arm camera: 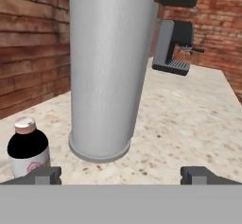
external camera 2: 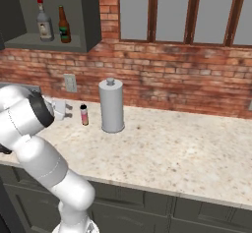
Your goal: Sort all alcoholic drinks to one cabinet, and non-alcoholic drinks to the other.
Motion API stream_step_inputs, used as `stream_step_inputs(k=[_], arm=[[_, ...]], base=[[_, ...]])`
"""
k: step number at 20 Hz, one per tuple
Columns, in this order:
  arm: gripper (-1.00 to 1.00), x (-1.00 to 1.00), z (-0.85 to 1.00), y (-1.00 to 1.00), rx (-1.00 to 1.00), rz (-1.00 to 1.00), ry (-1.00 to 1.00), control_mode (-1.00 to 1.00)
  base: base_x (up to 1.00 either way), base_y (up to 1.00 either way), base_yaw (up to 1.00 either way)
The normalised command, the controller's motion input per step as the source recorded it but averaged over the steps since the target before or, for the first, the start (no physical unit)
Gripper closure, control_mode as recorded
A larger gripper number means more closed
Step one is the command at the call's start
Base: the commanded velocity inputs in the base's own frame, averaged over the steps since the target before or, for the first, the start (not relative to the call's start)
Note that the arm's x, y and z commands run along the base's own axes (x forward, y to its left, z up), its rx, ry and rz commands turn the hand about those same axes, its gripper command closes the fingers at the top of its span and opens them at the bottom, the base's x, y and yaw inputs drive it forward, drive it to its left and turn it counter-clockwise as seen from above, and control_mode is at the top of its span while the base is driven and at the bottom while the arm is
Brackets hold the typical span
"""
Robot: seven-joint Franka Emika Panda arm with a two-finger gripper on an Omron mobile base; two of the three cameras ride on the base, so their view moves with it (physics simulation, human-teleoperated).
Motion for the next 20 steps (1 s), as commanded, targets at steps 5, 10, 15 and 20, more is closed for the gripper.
stream_step_inputs(k=[5,10,15,20], arm=[[-1.0,0.18,-0.09,0.0,0.0,0.0,0.0,-1.0],[-1.0,0.15,-0.12,0.0,0.0,0.0,0.0,-1.0],[-1.0,0.11,-0.12,0.01,0.0,0.0,0.0,-1.0],[-1.0,0.12,-0.08,0.03,0.0,0.0,0.0,-1.0]], base=[[0.0,0.0,0.0],[0.0,0.0,0.0],[0.0,0.0,0.0],[0.0,0.0,0.0]])
